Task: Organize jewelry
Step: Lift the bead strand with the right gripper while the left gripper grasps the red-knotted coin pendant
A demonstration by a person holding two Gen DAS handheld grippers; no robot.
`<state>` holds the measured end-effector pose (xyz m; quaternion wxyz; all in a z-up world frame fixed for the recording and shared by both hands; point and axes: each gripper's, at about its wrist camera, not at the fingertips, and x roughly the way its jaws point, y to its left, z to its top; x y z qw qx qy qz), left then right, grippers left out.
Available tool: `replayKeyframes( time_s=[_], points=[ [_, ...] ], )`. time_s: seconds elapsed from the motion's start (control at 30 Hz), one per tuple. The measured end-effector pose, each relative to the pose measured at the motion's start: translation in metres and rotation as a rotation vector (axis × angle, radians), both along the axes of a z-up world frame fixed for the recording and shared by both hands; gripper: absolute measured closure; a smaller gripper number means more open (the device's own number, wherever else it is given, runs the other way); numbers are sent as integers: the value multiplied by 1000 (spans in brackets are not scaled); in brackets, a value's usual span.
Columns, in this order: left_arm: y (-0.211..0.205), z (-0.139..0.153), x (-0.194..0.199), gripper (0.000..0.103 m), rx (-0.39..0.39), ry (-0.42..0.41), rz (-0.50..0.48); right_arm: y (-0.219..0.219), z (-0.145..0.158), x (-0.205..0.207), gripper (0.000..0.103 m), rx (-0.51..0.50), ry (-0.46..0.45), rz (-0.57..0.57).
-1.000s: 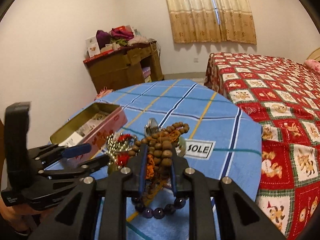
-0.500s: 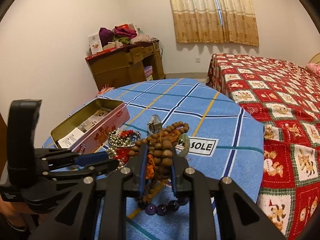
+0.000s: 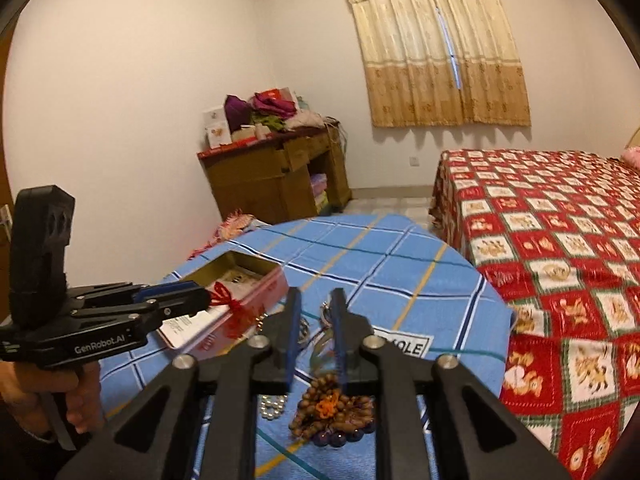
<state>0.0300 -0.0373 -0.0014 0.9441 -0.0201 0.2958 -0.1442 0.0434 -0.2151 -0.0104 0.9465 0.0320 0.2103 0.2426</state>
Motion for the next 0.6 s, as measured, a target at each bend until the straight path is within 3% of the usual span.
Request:
replayKeyframes(
  time_s=[0.17,0.33,0.5,0.6],
  points=[
    [2,-4,-2,80,13,-8,8,7,-16,14,89,-87,73,-38],
    [5,-12,1,80,9,14,14,19,-45,23,46,-142,153,-42],
    [6,-17,3,80,12,30,18,30,-68,35,36,-210,203,-69],
    [5,-20,4,80,16,39,14,31,-80,42,36,-197,250,-69]
  ],
)
